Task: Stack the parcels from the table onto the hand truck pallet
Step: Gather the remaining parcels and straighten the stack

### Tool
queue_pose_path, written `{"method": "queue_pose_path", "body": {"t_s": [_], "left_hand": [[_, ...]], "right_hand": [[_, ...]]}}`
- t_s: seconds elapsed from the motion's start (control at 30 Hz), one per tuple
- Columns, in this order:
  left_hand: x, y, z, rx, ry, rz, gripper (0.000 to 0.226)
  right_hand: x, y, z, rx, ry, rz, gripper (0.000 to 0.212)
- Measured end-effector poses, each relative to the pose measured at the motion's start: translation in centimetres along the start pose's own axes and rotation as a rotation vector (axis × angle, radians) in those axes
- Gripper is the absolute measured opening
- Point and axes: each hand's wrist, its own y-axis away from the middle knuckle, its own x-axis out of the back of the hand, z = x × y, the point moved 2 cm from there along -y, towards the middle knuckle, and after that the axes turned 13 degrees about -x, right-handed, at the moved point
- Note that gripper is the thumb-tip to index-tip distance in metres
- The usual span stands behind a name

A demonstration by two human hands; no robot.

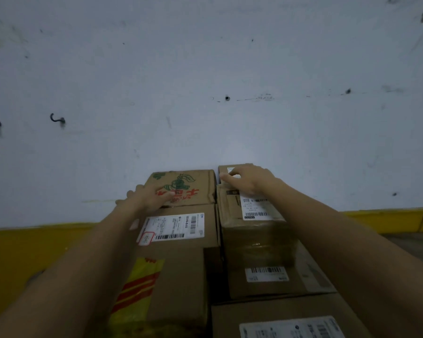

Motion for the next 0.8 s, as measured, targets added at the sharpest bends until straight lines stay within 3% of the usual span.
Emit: {"method": "queue_pose_path", "body": {"t_s": [0.17,0.5,0.7,0.8], "left_hand": [[0.5,3.3,1.6,-0.030,-0.022,-0.032,0.075],[1.7,13.7,4.6,-0.105,0.057,0.098,0.065],[0.9,23.3,5.7,-0.299,0.143,0.241,0.057],[-0.3,28.1,5.9,-0.343,0.056,0.293,0.058]], "right_hand": [[0.6,3.0,0.1,0.033,-0.054,-0.017,0.062],[2.0,14.0,1.8,0.101,-0.083,0.087,0.060],[1.6,23.6,3.3,0.050,-0.076,0.094,0.064],[-0.4,28.9,4.0,0.032,-0.041,0.026,0.067]]}}
